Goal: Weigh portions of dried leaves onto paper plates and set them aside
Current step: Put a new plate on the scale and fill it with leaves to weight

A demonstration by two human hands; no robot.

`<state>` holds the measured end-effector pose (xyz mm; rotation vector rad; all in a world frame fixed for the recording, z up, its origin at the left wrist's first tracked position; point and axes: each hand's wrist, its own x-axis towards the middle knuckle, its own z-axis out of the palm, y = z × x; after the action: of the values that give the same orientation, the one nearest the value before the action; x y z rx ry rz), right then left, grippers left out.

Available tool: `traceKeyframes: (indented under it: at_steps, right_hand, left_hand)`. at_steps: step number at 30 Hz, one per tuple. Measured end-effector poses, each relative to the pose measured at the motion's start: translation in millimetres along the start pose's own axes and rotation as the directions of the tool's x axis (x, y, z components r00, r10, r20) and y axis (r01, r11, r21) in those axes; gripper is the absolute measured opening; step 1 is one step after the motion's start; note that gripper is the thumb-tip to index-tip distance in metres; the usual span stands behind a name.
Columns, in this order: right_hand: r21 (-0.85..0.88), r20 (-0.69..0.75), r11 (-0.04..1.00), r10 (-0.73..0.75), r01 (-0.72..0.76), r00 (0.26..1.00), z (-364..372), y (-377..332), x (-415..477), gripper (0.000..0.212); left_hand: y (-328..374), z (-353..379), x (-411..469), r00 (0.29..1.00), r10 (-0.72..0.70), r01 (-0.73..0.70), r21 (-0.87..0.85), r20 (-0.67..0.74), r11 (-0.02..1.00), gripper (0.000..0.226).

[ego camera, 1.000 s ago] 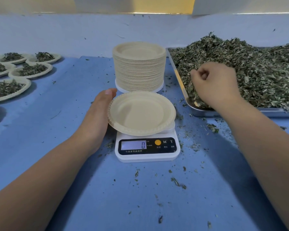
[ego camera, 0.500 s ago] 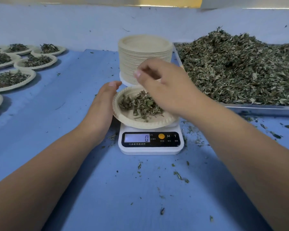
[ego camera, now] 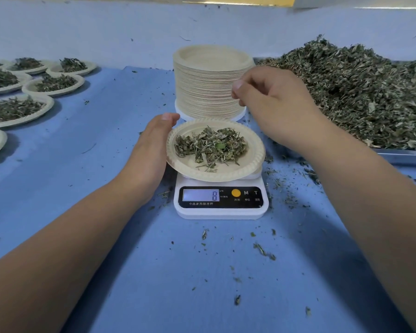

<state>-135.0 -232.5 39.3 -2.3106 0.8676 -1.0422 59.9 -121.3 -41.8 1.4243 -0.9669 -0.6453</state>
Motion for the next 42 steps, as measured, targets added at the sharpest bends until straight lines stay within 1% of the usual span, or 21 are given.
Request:
traceKeyframes:
  at_steps: [8, 10, 12, 14, 16, 18, 19, 20, 22, 24, 26, 29, 30, 31, 32, 34, 35, 36, 39, 40, 42]
  right_hand:
    - [-0.036, -0.011, 0.999, -0.025, 0.025, 1.0, 1, 12, 2, 0.024]
    - [-0.097, -0.031, 0.995, -0.033, 0.03, 0.999, 0, 19, 3, 0.023]
    - [-0.223, -0.055, 0.975, -0.001, -0.012, 0.998, -4, 33, 3, 0.024]
    - [-0.375, -0.066, 0.92, 0.101, -0.118, 0.993, -11, 53, 1, 0.029]
    - [-0.538, -0.054, 0.803, 0.272, -0.257, 0.961, -17, 74, -1, 0.048]
    - [-0.605, -0.003, 0.691, 0.494, -0.395, 0.87, -20, 86, 1, 0.073]
    - [-0.615, 0.042, 0.668, 0.559, -0.419, 0.828, -21, 89, 2, 0.08]
    - [-0.631, 0.093, 0.66, 0.586, -0.408, 0.805, -20, 89, 3, 0.083]
    - [-0.661, 0.156, 0.661, 0.585, -0.356, 0.796, -19, 87, 5, 0.084]
    - [-0.686, 0.149, 0.66, 0.541, -0.307, 0.828, -21, 88, 5, 0.081]
    - [-0.697, 0.114, 0.663, 0.48, -0.274, 0.87, -23, 89, 4, 0.077]
    - [-0.704, -0.012, 0.66, 0.357, -0.262, 0.934, -23, 84, 2, 0.073]
    - [-0.706, -0.024, 0.663, 0.33, -0.25, 0.944, -22, 83, 1, 0.072]
    - [-0.702, 0.007, 0.67, 0.344, -0.24, 0.939, -22, 82, 0, 0.074]
    - [-0.689, 0.074, 0.685, 0.393, -0.238, 0.917, -21, 82, 1, 0.08]
    - [-0.631, 0.241, 0.728, 0.512, -0.268, 0.824, -22, 81, 0, 0.098]
    - [-0.617, 0.296, 0.739, 0.534, -0.269, 0.792, -23, 80, -1, 0.105]
    - [-0.619, 0.323, 0.746, 0.528, -0.246, 0.786, -23, 79, -2, 0.108]
    - [-0.657, 0.331, 0.742, 0.443, -0.133, 0.833, -28, 75, -1, 0.095]
    - [-0.664, 0.332, 0.739, 0.43, -0.116, 0.84, -31, 73, 1, 0.094]
    - [-0.648, 0.282, 0.75, 0.396, -0.13, 0.874, -39, 70, 6, 0.092]
  left_hand:
    - [-1, 0, 2, 1.0, 0.017, -0.017, -0.014, -0.013, 1.0, 0.041]
    - [-1, 0, 2, 1.0, 0.016, -0.016, -0.016, -0.018, 1.0, 0.046]
    - [-2, 0, 3, 1.0, 0.011, -0.011, -0.017, -0.021, 1.0, 0.053]
    - [-3, 0, 3, 1.0, 0.007, -0.008, -0.025, -0.019, 1.0, 0.056]
    - [-3, -1, 3, 1.0, 0.005, -0.005, -0.036, -0.016, 0.999, 0.054]
    - [-3, -1, 3, 1.0, 0.0, 0.0, -0.039, -0.013, 0.999, 0.053]
    - [-3, -1, 3, 1.0, -0.002, 0.001, -0.038, -0.014, 0.999, 0.054]
    - [-3, -1, 3, 1.0, -0.001, 0.001, -0.036, -0.014, 0.999, 0.055]
    - [-2, 0, 3, 1.0, -0.001, 0.0, -0.037, -0.016, 0.999, 0.055]
    - [-1, 0, 2, 1.0, 0.003, -0.004, -0.038, -0.016, 0.999, 0.05]
    - [0, 0, 2, 1.0, 0.008, -0.009, -0.029, -0.01, 1.0, 0.047]
    - [0, -1, 1, 1.0, 0.01, -0.01, -0.023, -0.015, 1.0, 0.046]
    - [0, -1, 1, 1.0, 0.009, -0.009, -0.02, -0.014, 1.0, 0.047]
    - [0, -1, 1, 1.0, 0.009, -0.01, -0.018, -0.011, 1.0, 0.048]
    - [0, 0, 2, 1.0, 0.01, -0.01, -0.018, -0.009, 1.0, 0.048]
    - [0, 0, 2, 1.0, 0.006, -0.006, -0.018, -0.01, 1.0, 0.048]
    - [0, 0, 2, 1.0, 0.002, -0.002, -0.018, -0.013, 1.0, 0.048]
    - [0, -1, 2, 1.0, -0.001, 0.001, -0.017, -0.014, 1.0, 0.048]
    - [-1, -1, 2, 1.0, -0.001, 0.001, -0.027, -0.004, 1.0, 0.05]
    - [-1, -1, 2, 1.0, 0.003, -0.003, -0.031, -0.003, 1.0, 0.051]
    - [-2, -1, 2, 1.0, 0.008, -0.008, -0.03, -0.004, 1.0, 0.052]
